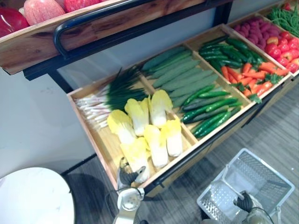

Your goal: Pick vegetable in the basket

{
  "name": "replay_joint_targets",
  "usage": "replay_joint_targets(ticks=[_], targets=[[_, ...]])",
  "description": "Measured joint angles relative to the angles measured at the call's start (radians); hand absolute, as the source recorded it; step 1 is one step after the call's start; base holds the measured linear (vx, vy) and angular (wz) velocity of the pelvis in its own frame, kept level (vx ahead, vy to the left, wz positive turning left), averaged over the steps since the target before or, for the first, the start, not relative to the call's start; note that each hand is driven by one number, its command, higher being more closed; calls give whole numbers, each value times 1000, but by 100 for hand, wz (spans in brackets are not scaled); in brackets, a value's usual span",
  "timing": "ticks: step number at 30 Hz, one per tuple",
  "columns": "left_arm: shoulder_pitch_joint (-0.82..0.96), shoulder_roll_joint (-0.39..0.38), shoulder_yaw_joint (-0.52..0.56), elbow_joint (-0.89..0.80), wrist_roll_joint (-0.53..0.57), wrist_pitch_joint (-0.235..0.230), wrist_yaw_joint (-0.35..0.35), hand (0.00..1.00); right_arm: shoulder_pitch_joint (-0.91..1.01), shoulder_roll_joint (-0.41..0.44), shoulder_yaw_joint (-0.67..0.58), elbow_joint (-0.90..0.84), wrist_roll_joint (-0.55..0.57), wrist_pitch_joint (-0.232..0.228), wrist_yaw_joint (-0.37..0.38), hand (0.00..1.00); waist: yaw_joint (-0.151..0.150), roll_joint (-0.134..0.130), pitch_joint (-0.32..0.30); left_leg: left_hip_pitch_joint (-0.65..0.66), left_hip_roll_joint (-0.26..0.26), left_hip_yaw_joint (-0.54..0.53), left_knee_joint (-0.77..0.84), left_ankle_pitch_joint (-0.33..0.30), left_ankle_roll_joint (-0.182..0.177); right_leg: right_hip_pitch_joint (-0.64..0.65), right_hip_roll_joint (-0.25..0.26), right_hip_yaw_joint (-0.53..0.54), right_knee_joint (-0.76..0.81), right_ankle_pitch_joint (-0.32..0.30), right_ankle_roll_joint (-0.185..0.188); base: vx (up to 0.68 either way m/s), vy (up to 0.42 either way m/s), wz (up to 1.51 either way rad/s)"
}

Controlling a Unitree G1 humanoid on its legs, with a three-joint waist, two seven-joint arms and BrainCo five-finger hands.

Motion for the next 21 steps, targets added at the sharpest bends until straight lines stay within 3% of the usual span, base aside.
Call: replay_joint_targets(ticks=[13,15,16,20,21], targets=[[19,-2,-21,-80,28,1,-11,0,0,14,-11,1,0,17,1,100,11,-5,1,1,-5,-2,-12,-3,12,-18,-4,2,14,0,0,-58,-1,0],[18,-2,-20,-79,56,2,-11,0,2,19,-14,2,1,18,1,100,13,5,-7,1,-9,-4,-20,-6,12,-21,-7,-1,13,2,3,-48,15,3],[19,-2,-19,-73,61,7,-11,0,9,26,-17,2,1,18,2,100,22,-10,-5,0,-11,-3,-20,-12,14,-24,-9,0,11,3,4,0,0,0],[17,-1,-5,11,98,25,-2,0,16,47,-17,3,1,19,3,100,22,1,-32,0,-11,-1,-22,-24,14,-23,-9,0,7,10,5,8,-1,-1],[15,-3,-5,40,102,26,0,0,16,48,-15,3,1,19,3,100,21,-10,-28,0,-11,1,-24,-25,11,-23,-9,0,4,13,9,44,-1,-3]])
